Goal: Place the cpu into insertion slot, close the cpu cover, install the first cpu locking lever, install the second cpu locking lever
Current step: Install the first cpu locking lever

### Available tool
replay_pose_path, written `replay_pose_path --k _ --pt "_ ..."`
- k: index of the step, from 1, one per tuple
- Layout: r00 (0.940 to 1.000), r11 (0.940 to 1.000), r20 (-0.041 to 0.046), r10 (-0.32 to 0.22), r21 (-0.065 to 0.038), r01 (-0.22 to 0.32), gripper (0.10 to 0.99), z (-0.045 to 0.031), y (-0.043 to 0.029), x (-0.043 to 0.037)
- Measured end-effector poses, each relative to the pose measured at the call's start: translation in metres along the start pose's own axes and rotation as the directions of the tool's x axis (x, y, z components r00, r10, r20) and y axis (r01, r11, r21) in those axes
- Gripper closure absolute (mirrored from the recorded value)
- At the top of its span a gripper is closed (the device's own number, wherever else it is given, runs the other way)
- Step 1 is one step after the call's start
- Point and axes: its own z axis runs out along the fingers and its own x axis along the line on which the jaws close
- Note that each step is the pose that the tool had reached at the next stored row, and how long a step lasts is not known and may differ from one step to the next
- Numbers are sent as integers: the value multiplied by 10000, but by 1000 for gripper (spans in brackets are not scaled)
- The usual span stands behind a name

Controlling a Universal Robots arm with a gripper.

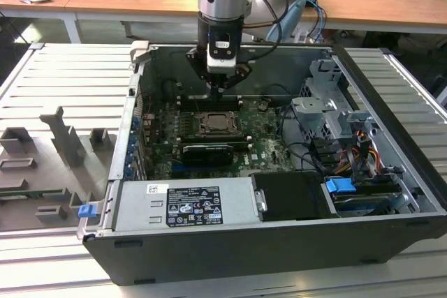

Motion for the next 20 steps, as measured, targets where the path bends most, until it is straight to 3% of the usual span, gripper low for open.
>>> replay_pose_path --k 9,20 --pt "9957 9957 -7 -931 -2 931 980 0 0 0" --pt "9760 9760 -17 -2179 -6 2179 980 0 0 0"
